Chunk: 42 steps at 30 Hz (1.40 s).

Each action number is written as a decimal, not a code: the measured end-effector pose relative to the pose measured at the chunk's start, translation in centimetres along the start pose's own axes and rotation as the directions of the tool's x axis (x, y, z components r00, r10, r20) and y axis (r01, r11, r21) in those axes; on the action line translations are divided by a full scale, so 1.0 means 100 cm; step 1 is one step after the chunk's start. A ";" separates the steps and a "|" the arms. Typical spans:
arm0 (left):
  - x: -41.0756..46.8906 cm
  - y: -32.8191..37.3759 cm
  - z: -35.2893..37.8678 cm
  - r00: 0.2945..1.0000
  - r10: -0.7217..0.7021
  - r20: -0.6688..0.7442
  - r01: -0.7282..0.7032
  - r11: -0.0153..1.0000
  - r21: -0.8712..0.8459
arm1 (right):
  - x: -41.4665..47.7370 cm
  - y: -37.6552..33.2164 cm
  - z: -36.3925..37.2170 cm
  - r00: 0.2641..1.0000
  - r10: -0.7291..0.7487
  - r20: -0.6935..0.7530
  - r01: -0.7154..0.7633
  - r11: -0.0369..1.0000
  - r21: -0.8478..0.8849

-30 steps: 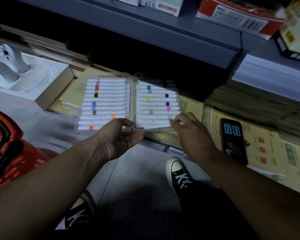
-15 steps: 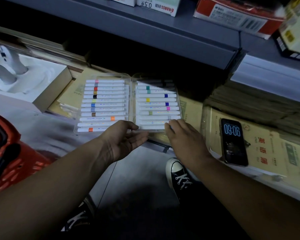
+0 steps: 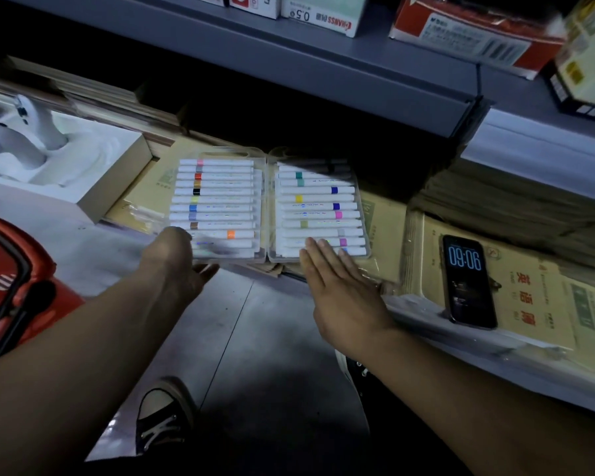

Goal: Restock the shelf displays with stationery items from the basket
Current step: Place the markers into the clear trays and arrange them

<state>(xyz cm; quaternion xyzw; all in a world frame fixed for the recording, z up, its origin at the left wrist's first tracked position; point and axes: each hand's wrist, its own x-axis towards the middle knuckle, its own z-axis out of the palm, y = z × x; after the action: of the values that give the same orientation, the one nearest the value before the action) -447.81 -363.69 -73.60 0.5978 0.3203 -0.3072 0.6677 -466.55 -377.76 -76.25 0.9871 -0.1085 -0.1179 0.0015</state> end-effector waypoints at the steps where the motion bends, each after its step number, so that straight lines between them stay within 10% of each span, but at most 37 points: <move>1: 0.002 0.005 -0.003 0.999 0.013 -0.042 -0.014 1.000 -0.016 | 0.001 -0.001 -0.002 1.000 0.007 0.022 -0.007 1.000 -0.012; 16: 0.004 -0.014 -0.008 0.952 -0.084 0.293 -0.040 0.919 0.393 | 0.024 0.003 -0.095 0.923 0.057 0.379 -0.204 0.910 0.360; 42: 0.015 -0.013 0.000 0.937 0.064 0.343 -0.258 0.787 0.560 | 0.069 0.030 -0.063 0.903 0.396 0.167 -0.420 0.731 0.538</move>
<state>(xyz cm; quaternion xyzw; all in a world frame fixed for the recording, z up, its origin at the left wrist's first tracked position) -447.92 -363.87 -75.53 0.7478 0.0472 -0.4218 0.5106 -459.18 -382.31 -71.62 0.8922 -0.3521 -0.0976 -0.2654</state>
